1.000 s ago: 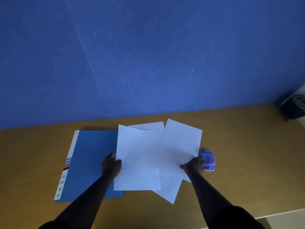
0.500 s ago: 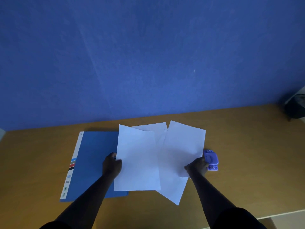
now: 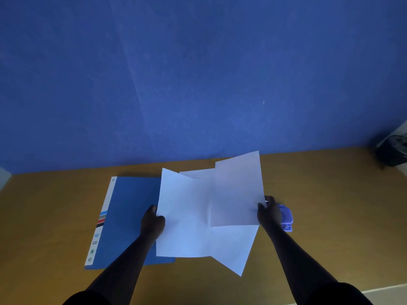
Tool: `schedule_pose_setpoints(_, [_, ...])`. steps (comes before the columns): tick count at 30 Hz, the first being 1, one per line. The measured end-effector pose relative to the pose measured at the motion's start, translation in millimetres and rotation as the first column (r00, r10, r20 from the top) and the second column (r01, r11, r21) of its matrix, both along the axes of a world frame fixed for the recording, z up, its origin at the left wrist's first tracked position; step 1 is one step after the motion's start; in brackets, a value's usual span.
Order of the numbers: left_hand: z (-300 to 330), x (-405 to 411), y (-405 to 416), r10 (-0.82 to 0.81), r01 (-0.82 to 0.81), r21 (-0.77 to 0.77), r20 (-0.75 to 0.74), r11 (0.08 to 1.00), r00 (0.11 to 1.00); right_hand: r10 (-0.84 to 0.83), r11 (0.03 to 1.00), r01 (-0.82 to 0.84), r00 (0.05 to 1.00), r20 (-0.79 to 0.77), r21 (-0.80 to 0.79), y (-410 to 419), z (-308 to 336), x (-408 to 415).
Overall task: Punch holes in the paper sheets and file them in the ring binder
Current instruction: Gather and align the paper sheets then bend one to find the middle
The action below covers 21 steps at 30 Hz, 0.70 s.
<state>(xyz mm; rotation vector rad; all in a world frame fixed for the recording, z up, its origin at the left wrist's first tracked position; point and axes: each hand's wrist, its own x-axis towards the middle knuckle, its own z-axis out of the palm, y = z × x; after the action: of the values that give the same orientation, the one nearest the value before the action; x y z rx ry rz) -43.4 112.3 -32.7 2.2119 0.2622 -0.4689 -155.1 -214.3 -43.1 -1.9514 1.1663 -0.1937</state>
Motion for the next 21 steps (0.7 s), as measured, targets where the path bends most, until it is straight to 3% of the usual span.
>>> schedule_pose_setpoints(7, [-0.7, 0.6, 2.7, 0.07, -0.073, -0.111, -0.034, 0.991, 0.997, 0.101, 0.99, -0.104, 0.994, 0.039, 0.098, 10.4, 7.5, 3.8])
schedule_pose_setpoints(13, [-1.7, 1.2, -3.7, 0.108, -0.141, -0.257, -0.137, 0.956, 0.985, 0.179, 0.907, -0.193, 0.981, 0.073, 0.374, 47.0, 1.6, 7.0])
schedule_pose_setpoints(18, [-6.3, -0.5, -4.6, 0.122, -0.206, -0.364, -0.239, 0.908, 0.963, 0.343, 0.858, -0.321, 0.939, 0.018, 0.4, 67.9, -2.0, 10.4])
schedule_pose_setpoints(21, [-6.6, -2.2, -1.1, 0.107, -0.21, -0.401, -0.264, 0.892, 0.959, 0.342, 0.841, -0.318, 0.939, 0.025, 0.438, 73.2, -4.1, 12.4])
